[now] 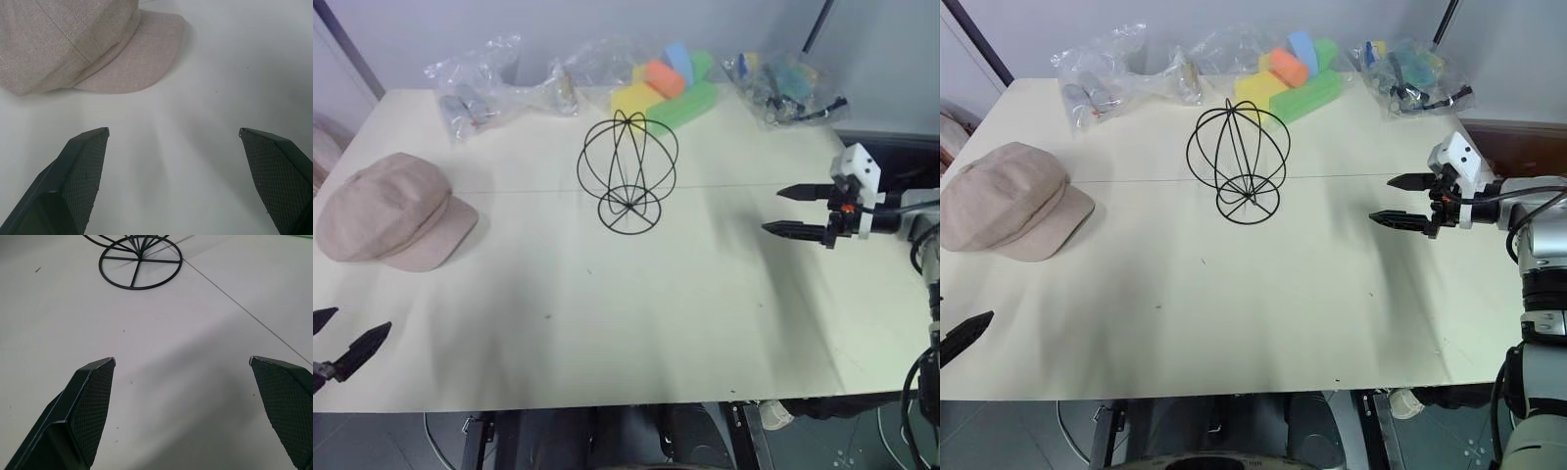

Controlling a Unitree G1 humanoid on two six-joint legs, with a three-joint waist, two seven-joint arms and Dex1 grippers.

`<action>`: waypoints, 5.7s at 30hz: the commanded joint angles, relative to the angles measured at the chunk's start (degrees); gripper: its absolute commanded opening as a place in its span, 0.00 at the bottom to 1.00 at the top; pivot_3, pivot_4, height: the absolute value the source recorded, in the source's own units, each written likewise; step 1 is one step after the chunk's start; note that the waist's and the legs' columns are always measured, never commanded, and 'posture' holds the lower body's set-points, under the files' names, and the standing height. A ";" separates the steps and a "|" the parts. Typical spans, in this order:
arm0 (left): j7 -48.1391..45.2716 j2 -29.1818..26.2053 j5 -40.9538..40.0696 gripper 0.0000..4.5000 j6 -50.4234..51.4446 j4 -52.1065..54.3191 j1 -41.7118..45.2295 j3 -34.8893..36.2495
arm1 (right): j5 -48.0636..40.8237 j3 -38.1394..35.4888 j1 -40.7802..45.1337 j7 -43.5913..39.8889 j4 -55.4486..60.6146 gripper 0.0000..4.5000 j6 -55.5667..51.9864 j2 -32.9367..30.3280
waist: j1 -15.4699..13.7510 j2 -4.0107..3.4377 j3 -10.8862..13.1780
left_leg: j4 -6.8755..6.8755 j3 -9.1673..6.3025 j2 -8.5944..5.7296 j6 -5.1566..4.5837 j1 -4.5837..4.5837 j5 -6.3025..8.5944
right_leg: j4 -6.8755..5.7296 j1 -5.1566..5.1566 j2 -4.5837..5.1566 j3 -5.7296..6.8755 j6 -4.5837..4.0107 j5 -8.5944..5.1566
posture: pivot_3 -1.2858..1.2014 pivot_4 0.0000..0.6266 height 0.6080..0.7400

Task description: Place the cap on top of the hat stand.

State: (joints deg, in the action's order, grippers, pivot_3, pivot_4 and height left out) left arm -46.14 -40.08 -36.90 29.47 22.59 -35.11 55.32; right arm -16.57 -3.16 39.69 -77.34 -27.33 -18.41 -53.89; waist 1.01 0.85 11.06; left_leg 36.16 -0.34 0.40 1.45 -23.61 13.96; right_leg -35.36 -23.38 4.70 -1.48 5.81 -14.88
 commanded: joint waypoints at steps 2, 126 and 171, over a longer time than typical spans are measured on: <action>0.31 -0.24 1.48 0.99 -1.34 0.94 -0.02 0.28 | -0.56 -2.16 0.30 0.30 0.46 1.00 1.51 -0.76 | 0.02 0.00 0.00 | 0.01 0.00 0.00 0.00 0.01 0.00 | -0.01 0.01 -0.01 0.00 0.00 0.00 | 0.52 0.24 1.00; 0.70 -1.30 9.00 0.99 -2.92 10.96 35.37 -43.98 | 10.81 4.42 -32.91 46.17 65.67 1.00 -3.60 0.18 | -1.29 0.13 -0.09 | 1.09 -0.26 -0.01 -0.16 -0.08 0.03 | -0.89 0.15 -0.25 0.10 0.38 0.28 | 0.52 0.24 1.00; -15.48 -19.54 -13.71 1.00 14.34 -9.62 57.12 -32.48 | 42.74 22.25 -1.44 68.31 -1.27 0.08 66.58 22.63 | 0.28 0.20 -0.10 | 0.97 -0.24 0.02 -0.10 0.14 0.00 | -0.97 0.24 -0.45 0.01 0.31 0.27 | 0.52 0.24 1.00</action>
State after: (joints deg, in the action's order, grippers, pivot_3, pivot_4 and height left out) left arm -61.34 -59.26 -50.48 44.48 12.33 21.10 21.56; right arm 25.82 19.67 37.15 -9.62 -26.42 48.17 -31.82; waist 1.30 1.04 10.96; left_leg 37.12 -0.59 0.43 1.36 -23.47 13.96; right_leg -36.33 -23.14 4.24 -1.47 6.12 -14.61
